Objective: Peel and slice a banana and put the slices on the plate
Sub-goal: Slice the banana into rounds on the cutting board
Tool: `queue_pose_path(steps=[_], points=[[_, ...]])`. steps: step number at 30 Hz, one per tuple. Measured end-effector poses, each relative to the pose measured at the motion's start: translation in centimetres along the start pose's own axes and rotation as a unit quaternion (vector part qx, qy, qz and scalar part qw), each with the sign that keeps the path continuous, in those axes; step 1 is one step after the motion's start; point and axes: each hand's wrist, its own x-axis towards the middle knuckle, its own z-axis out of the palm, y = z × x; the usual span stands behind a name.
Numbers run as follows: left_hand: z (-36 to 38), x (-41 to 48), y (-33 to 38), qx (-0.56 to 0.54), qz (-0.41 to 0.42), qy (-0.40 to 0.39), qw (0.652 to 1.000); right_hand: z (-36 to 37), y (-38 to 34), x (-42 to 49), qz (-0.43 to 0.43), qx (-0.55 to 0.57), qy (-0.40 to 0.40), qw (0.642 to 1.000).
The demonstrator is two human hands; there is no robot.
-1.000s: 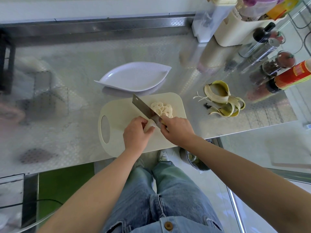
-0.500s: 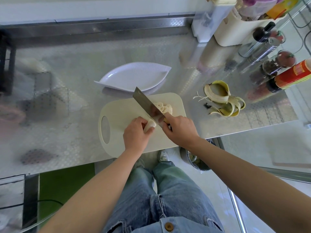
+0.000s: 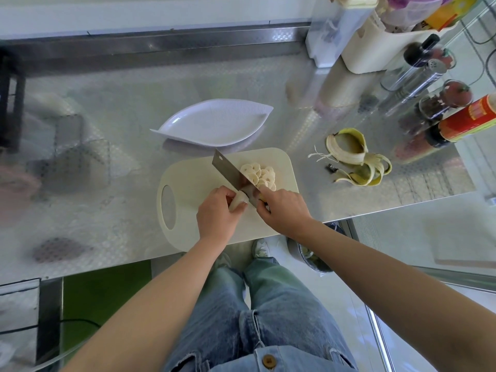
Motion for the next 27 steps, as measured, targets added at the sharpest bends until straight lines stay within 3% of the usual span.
queue_pose_path(steps=[27], points=[[0.1,0.1,-0.4,0.009,0.017,0.008,1.0,-2.1,0.1,-0.5,-0.013,0.017,0.059,0.998]])
